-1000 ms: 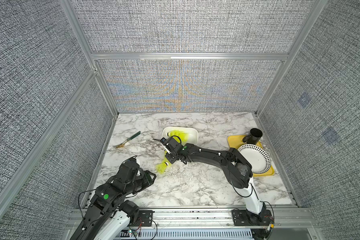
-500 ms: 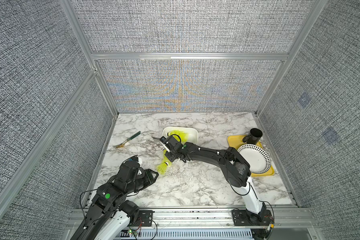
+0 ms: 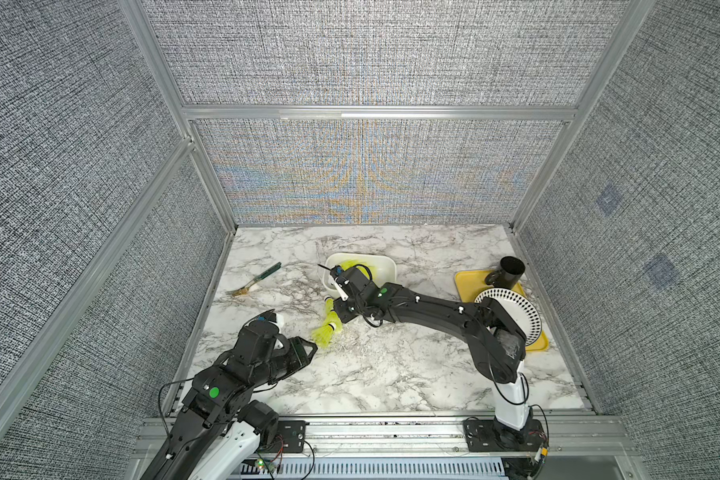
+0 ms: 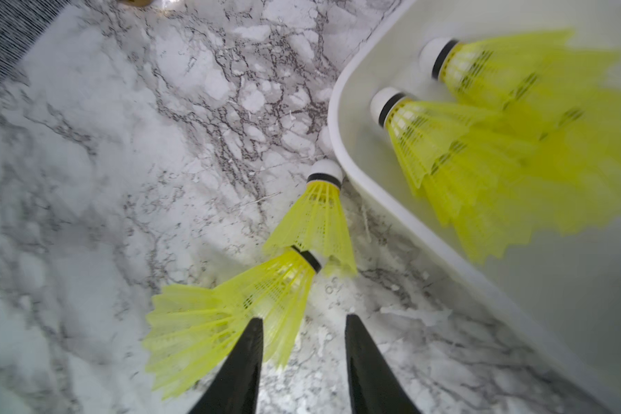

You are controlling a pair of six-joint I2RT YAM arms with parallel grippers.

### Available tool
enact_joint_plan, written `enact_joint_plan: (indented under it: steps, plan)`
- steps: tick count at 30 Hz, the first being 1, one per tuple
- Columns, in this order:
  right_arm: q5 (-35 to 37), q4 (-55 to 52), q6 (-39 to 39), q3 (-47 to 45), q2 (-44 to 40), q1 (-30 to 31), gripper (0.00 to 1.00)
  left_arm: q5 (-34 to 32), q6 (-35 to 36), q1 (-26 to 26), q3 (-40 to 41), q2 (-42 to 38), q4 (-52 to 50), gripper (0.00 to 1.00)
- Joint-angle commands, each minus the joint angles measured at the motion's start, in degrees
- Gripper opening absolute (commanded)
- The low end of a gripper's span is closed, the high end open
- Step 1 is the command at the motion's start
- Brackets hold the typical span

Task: Put the shuttlecocks into the storage box
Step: Pick up the shuttlecock at the center of the board.

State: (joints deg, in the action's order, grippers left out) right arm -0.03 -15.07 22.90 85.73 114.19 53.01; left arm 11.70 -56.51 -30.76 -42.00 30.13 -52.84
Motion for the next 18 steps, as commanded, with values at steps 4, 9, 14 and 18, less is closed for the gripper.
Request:
enact_joint_plan:
  steps: [4,9,14,18]
  plan:
    - [-13.09,14.98,32.63,-6.87,-1.44,-2.52,0.4,-0.54,0.51,0.04,-0.36,-0.75,0.17,0.51]
    - [-14.93,25.71,48.82,-11.97,-1.96,-2.72,0.4,-0.2,0.7,0.07,-0.49,-1.57,-0.6,0.51]
    - [-13.84,36.56,62.32,-17.76,-2.29,-2.65,0.4,0.42,1.49,0.02,-0.98,-1.98,-1.46,0.51]
    - [-11.91,41.19,67.84,-18.68,-1.01,-2.6,0.39,0.6,1.84,0.01,-1.24,-2.17,-1.94,0.51]
